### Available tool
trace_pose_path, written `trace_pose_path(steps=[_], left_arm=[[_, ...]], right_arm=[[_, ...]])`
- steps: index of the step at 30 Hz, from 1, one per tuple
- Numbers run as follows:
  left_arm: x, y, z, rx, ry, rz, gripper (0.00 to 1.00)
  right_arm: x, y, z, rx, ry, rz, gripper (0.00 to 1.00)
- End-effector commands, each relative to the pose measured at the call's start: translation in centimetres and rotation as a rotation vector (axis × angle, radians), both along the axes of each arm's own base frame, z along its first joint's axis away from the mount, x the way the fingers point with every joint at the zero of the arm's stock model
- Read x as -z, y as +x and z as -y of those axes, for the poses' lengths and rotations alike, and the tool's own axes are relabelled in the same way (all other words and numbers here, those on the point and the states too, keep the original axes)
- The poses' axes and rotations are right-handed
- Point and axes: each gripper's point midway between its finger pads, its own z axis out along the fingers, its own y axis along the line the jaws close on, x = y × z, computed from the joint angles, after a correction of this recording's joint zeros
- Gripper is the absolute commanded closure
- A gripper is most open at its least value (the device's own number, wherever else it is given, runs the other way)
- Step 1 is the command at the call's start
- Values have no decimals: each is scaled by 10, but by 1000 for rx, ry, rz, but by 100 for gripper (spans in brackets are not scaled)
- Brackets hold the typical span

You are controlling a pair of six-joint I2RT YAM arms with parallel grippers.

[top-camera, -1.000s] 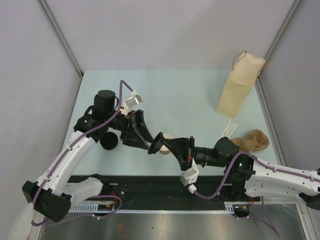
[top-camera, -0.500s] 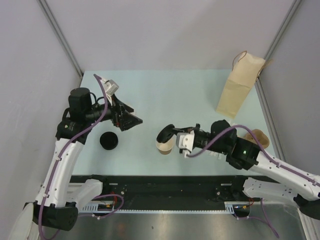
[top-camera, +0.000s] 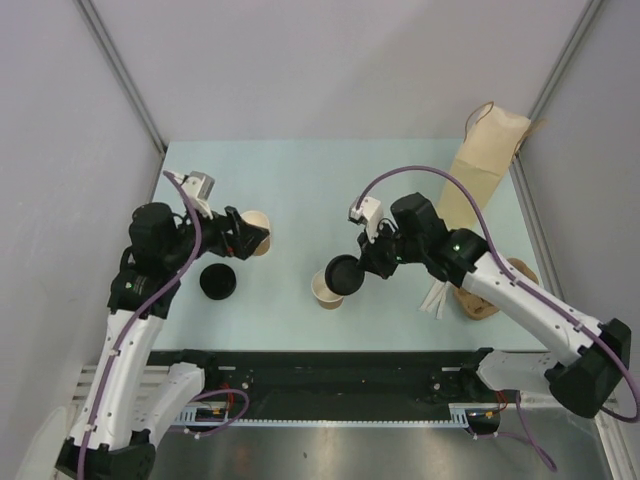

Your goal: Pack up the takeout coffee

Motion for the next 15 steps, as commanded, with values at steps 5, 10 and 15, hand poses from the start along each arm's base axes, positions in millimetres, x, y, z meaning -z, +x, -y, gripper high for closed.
trace_pose_path(steps=[5,10,15], left_arm=[[60,-7,36,83,-135,-206,0],[83,-12,51,116,-129,-246,3],[93,-25,68,229,-141,-276,23]], right_arm=[[22,-13,-2,105,-4,-402,100],[22,-7,-8,112,-45,-446,100],[32,0,-12,130,-129,-475,100]])
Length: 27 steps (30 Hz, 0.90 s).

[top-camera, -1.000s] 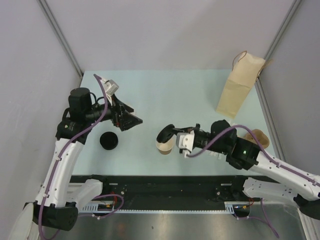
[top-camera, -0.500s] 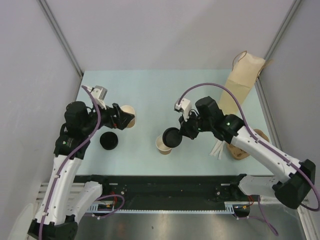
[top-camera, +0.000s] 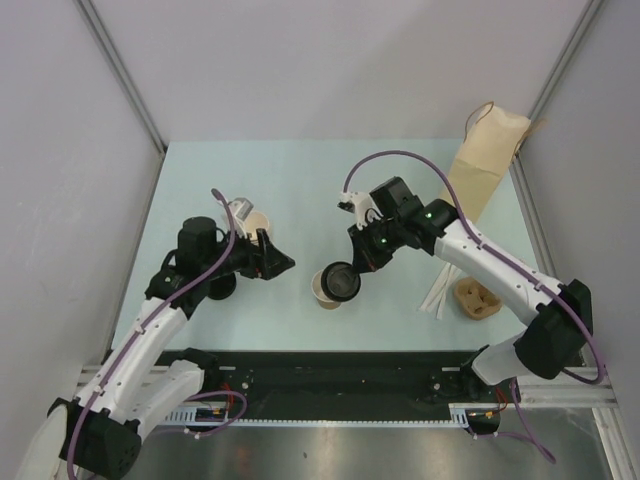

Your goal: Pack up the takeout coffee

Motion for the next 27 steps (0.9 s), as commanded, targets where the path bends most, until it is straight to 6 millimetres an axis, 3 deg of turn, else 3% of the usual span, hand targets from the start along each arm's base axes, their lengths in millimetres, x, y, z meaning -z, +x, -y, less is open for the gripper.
trace_pose_path(steps=[1,3,7,13,27], left_arm=[[-7,-6,18,96,-63,33,26],[-6,-7,19,106,-65,31,32],[-2,-7,19,106,-60,29,37],[14,-15,24,132,-81,-17,46],[17,-14,26,127,-100,-21,44]], right_arm=[[-7,8,-4,18,-64,-6,100],[0,6,-4,8,-122,-4,100],[-7,19,-8,16,-182,79,100],[1,24,-18,0,-190,31,100],[22,28,-32,-26,-184,-75,100]])
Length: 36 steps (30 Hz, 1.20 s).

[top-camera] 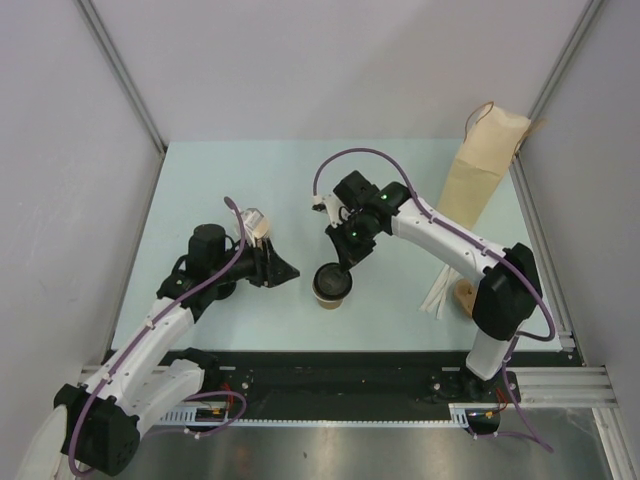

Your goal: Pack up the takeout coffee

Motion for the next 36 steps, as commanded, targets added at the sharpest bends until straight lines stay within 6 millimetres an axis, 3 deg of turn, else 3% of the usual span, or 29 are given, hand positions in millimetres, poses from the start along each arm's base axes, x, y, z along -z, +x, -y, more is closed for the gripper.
trace_pose_path(steps=[1,36], left_arm=[[-9,0,5,15,-35,32,44],[-8,-5,4,22,-38,38,43]], right_arm=[[-12,4,-8,-9,38,-3,100],[16,15,-13,-15,-3,-85,97]])
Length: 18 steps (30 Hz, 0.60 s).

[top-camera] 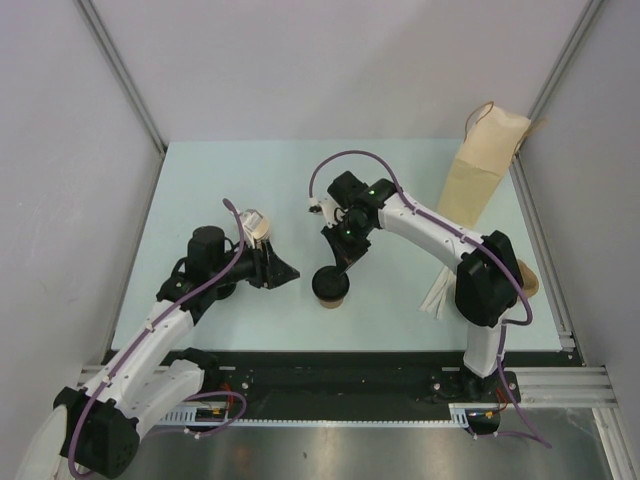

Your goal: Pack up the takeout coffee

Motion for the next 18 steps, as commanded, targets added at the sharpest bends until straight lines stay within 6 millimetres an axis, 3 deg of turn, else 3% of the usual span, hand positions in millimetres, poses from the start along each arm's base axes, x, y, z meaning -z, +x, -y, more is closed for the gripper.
trace_pose_path(steps=[1,9,15,18], left_arm=[[-7,-3,3,22,-24,31,43],[-6,-2,3,21,-22,25,42],[-6,-2,4,24,-23,19,41],[-7,-2,5,30,-28,15,41]], right_arm=[[-11,5,-6,-14,32,4,94],[-13,4,-6,-17,35,2,82],[-23,5,-7,-17,52,21,60],[-27,5,-6,-16,58,31,58]])
